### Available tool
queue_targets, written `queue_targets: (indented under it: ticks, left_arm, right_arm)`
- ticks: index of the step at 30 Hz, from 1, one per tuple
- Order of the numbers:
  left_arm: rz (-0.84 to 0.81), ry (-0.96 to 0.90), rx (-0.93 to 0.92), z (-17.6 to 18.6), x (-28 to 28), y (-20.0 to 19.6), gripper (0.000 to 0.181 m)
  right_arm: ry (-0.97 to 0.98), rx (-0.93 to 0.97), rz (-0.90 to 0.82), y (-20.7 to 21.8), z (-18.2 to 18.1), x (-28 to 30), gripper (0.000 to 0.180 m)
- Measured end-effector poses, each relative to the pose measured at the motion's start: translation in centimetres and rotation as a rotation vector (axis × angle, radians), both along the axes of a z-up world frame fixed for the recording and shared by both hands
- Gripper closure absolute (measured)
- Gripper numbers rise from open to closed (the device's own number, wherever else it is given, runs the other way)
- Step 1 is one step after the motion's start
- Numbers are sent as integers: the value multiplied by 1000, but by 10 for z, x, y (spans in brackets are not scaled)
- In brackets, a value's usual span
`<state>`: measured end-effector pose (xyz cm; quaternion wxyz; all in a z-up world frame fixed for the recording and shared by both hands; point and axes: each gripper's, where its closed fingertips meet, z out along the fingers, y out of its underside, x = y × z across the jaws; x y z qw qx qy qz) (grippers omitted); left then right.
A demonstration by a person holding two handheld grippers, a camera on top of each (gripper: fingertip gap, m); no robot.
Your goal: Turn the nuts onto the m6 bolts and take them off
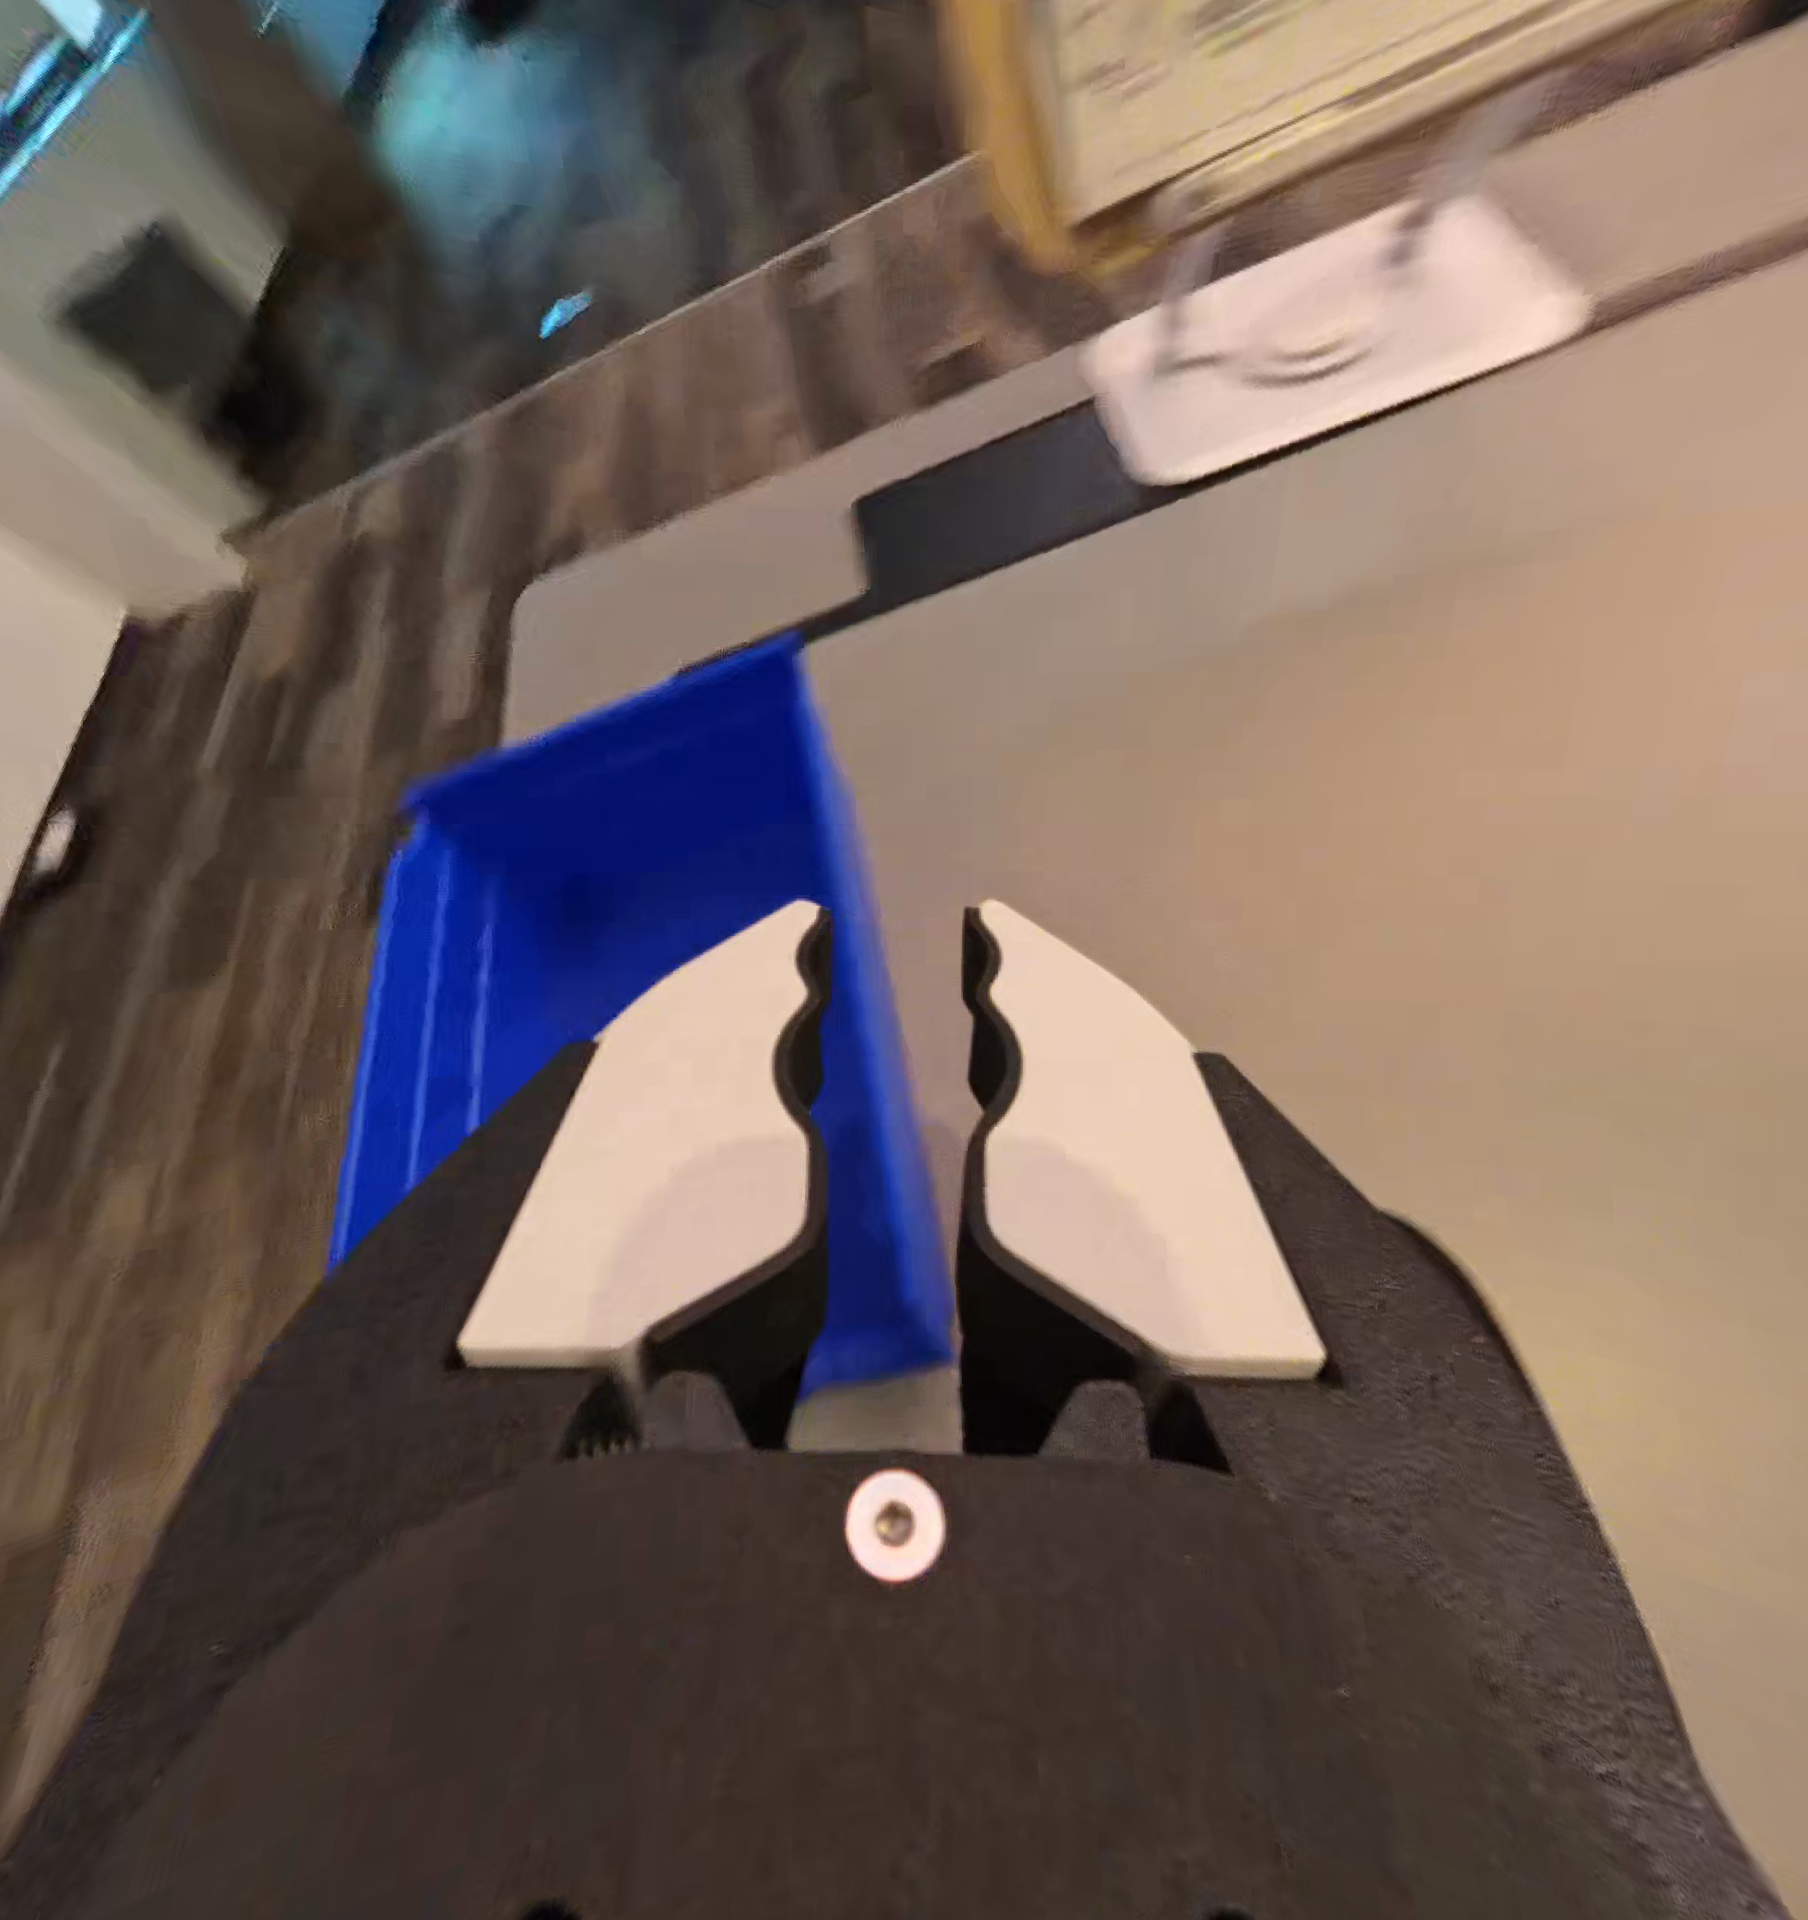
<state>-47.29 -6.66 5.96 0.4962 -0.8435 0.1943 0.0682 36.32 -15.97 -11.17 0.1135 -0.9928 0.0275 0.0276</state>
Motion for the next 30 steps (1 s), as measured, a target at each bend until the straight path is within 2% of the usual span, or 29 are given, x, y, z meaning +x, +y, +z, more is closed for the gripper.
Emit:
queue_targets:
  ticks: [2,5,9,10,11,13,16,20,30]
  left_arm:
    - [82,-109,-63,-22,-34,-10,152]
    - [95,-264,-174,-70,-42,-15,146]
    - [141,-223,-263,-121,-43,-8,145]
    - [155,-194,-262,-128,-45,-3,149]
    - [158,-175,-260,-133,-45,3,169]
    - [161,-171,-245,-134,-43,16,174]
    - [185,-54,-243,-134,-45,33,177]
    - [187,-44,-258,-135,-25,47,177]
    - [217,22,-251,-135,66,46,176]
  right_arm:
    - [2,4,-10,0,0,0,175]
    - [7,5,-22,0,0,0,175]
    - [7,12,-39,0,0,0,175]
    - [7,14,-42,0,0,0,175]
    - [7,15,-44,0,0,-1,175]
    - [8,17,-44,-1,0,-1,175]
    - [9,16,-39,-2,0,-3,175]
    - [12,20,-40,-2,0,-3,175]
    - [21,5,-42,-4,0,-5,175]
